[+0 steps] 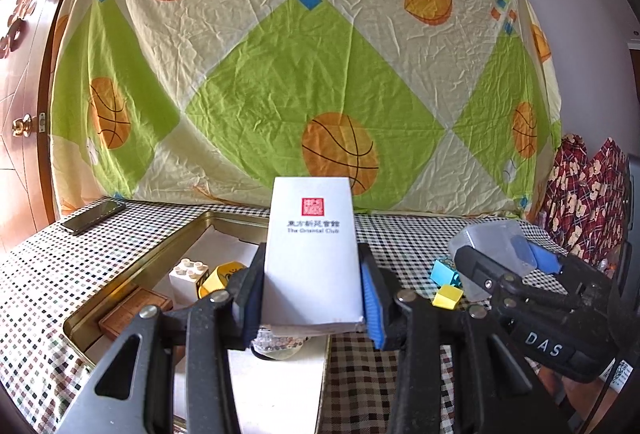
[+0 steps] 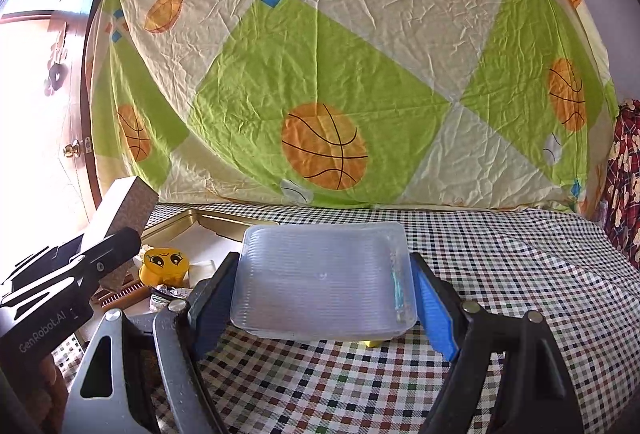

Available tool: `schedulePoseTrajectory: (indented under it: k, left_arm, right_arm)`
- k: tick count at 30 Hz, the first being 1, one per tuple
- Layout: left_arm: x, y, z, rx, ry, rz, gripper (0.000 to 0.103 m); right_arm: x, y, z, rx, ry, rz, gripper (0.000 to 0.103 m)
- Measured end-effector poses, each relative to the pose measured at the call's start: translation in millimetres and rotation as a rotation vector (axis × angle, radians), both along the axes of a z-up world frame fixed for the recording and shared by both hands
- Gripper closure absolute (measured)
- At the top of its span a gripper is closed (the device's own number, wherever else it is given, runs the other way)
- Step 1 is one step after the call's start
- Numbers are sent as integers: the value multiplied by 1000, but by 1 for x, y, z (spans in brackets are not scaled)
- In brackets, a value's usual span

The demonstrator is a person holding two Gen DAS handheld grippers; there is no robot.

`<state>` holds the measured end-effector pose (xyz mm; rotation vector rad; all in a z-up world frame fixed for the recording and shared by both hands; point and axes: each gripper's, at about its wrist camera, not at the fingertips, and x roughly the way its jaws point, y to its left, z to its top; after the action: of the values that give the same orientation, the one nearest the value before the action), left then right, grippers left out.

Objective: Organize rigid objects
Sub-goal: 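Carry the white box with left tool while right tool carries container over the tin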

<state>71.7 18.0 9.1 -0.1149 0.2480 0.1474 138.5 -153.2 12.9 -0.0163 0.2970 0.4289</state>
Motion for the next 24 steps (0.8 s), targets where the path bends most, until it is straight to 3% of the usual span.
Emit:
schedulePoseTrajectory:
  k: [24]
  left_arm:
    - [-8,32,-1,-30,-2,44,62]
  right_arm:
    - [-10,36,-2,-17,-6,72,21]
